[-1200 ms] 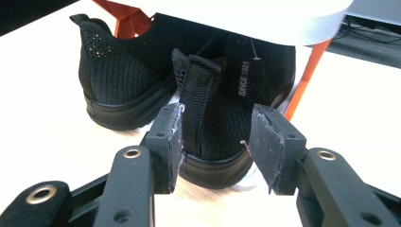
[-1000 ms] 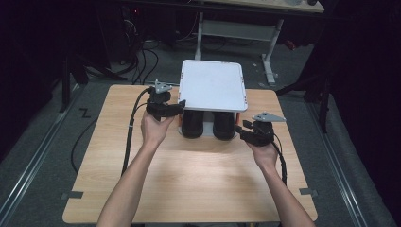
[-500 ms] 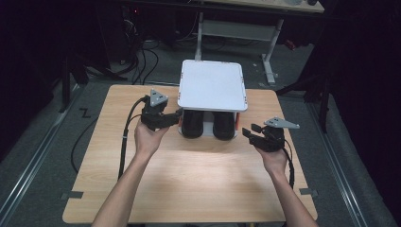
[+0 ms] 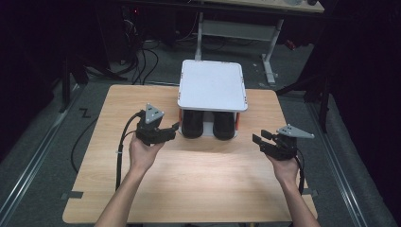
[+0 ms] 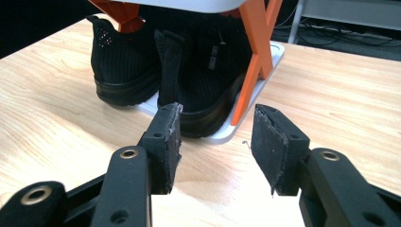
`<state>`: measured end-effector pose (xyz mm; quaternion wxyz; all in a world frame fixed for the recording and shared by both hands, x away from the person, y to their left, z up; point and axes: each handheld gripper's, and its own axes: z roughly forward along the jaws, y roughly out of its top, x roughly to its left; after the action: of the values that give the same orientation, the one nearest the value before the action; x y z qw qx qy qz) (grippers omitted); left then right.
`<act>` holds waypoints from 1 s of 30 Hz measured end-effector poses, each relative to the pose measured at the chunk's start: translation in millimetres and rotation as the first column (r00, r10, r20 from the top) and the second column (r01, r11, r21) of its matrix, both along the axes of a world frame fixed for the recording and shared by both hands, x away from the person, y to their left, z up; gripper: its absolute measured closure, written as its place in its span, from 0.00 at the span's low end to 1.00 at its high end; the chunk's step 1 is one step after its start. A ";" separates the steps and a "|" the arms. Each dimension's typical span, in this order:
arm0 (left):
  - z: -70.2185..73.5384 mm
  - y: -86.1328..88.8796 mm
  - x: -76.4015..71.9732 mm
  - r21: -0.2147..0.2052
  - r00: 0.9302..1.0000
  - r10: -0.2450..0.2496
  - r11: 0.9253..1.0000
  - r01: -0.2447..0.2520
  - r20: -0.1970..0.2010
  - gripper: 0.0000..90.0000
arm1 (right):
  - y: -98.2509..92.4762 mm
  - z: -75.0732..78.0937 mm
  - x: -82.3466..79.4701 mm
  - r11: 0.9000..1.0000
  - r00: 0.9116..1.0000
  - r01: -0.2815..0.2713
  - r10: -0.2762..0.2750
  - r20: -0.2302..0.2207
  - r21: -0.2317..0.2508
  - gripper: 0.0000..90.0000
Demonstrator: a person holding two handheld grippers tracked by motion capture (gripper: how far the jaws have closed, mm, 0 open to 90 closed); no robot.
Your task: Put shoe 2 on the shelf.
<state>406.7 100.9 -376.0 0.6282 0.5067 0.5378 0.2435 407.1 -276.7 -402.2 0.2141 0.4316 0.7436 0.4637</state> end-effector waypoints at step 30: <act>-74.7 45.9 -49.7 -0.066 0.988 0.057 0.996 -0.067 -0.144 0.37 | -31.7 -45.9 -27.1 0.999 0.997 0.041 -0.040 -0.060 0.021 0.59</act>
<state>357.0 146.8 -450.7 0.5981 0.4831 0.6050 0.2071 380.0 -308.4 -448.1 0.1965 0.4625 0.7354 0.4546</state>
